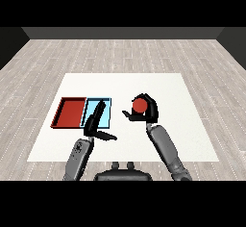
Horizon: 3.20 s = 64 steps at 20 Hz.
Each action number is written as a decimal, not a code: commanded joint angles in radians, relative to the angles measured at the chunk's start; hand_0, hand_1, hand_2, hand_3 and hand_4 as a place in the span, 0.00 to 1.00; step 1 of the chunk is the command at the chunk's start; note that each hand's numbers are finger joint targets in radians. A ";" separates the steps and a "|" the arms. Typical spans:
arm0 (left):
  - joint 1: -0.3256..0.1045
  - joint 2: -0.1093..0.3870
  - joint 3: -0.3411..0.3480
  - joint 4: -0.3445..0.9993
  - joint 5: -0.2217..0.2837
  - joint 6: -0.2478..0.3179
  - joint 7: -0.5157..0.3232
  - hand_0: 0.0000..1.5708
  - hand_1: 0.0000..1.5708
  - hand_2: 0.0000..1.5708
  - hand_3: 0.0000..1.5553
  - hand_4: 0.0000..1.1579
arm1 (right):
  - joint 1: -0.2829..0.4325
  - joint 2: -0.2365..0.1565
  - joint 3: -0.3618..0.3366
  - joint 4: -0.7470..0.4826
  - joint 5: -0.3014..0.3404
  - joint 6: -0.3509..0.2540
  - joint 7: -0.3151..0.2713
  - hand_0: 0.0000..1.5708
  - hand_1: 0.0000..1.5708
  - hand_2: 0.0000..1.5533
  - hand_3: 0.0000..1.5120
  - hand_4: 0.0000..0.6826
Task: Pick the red can and put it in the red box
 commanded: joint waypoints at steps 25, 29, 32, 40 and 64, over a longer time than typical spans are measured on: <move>-0.244 -0.001 -0.285 0.267 0.240 0.208 0.066 0.00 0.00 0.00 0.00 0.00 | -0.010 0.054 0.181 -0.005 0.021 -0.109 -0.063 1.00 1.00 0.95 0.93 0.93; -0.276 -0.001 -0.367 0.311 0.286 0.297 0.024 0.00 0.00 0.00 0.00 0.00 | 0.027 0.054 0.066 -0.035 0.015 0.024 -0.084 1.00 1.00 0.95 0.93 0.93; -0.243 -0.001 -0.324 0.345 0.275 0.246 -0.009 0.00 0.00 0.00 0.00 0.00 | -0.036 0.054 0.150 -0.030 0.025 -0.094 -0.041 1.00 1.00 0.95 0.93 0.92; -0.238 0.023 -0.254 0.323 0.276 0.126 -0.010 0.00 0.00 0.00 0.00 0.00 | -0.099 0.054 0.176 0.003 -0.008 -0.109 -0.018 1.00 1.00 0.96 0.94 0.95; -0.362 0.000 -0.359 0.418 0.404 0.569 -0.053 1.00 1.00 1.00 0.96 0.98 | -0.031 0.054 0.224 -0.049 -0.028 -0.142 -0.066 1.00 1.00 0.94 0.93 0.93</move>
